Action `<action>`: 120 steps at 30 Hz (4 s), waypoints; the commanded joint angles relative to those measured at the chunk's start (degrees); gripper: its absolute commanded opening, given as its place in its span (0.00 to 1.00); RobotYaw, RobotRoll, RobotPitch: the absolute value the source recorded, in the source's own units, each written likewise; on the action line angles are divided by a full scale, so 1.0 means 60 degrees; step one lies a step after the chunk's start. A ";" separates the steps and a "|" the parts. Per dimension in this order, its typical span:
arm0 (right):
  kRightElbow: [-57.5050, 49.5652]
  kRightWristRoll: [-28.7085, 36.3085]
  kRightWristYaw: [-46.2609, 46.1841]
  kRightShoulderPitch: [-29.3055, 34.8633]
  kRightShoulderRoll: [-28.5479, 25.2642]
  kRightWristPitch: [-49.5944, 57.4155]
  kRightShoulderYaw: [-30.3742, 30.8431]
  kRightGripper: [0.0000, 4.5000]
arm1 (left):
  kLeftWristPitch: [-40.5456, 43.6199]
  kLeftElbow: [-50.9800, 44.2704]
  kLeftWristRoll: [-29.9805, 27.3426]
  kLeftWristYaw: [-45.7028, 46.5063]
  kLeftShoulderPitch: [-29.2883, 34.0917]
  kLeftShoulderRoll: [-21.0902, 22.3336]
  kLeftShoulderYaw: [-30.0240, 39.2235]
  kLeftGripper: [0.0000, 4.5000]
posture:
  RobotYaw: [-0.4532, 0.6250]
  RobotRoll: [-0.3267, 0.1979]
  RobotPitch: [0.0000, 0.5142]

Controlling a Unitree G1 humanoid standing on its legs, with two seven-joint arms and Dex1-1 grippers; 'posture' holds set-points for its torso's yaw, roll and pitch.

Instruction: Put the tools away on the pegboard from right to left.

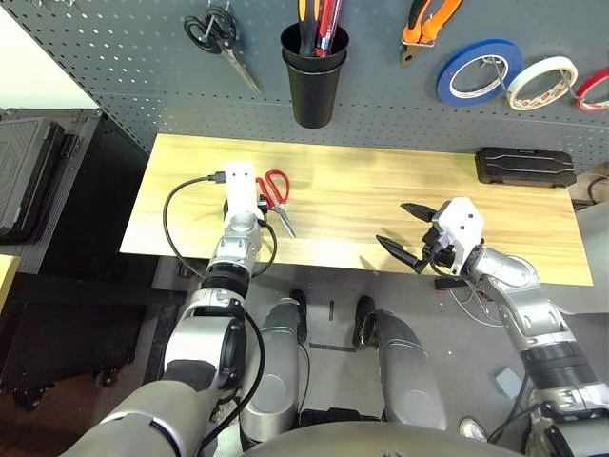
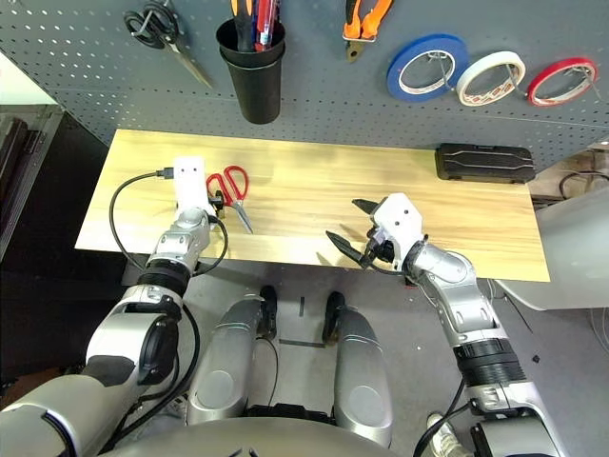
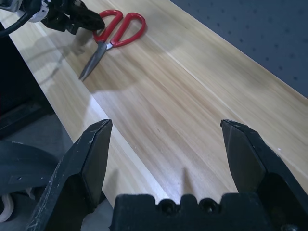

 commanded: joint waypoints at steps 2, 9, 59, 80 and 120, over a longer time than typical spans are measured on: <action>-0.0163 0.0003 -0.0020 0.0200 -0.0103 0.0055 -0.0050 1.00 | 0.0350 0.0846 -0.0017 -0.0009 0.0352 -0.0029 0.0023 0.08 | 0.47 0.62 0.70; 0.0181 -0.0009 -0.0034 -0.0141 -0.0002 -0.0236 -0.0022 1.00 | 0.0199 0.0791 -0.0279 0.0131 0.0188 -0.0095 0.0318 0.01 | 0.50 0.62 0.68; 0.6436 0.1036 0.1814 -0.3666 0.1671 -0.4409 -0.1028 1.00 | 0.2070 -1.2123 -0.3169 -0.1053 0.2541 -0.0588 0.0822 0.01 | 0.83 0.62 0.33; 0.5753 0.1267 0.1475 -0.3380 0.1513 -0.4519 -0.1661 1.00 | 0.1868 -0.9119 -0.3336 -0.2279 0.0322 -0.0043 0.0677 0.01 | 0.73 0.62 0.33; 0.5012 0.1153 0.1116 -0.2858 0.1514 -0.4273 -0.1417 1.00 | 0.1351 -0.8501 -0.3434 -0.2189 0.0138 0.0150 0.1035 0.01 | 0.72 0.62 0.39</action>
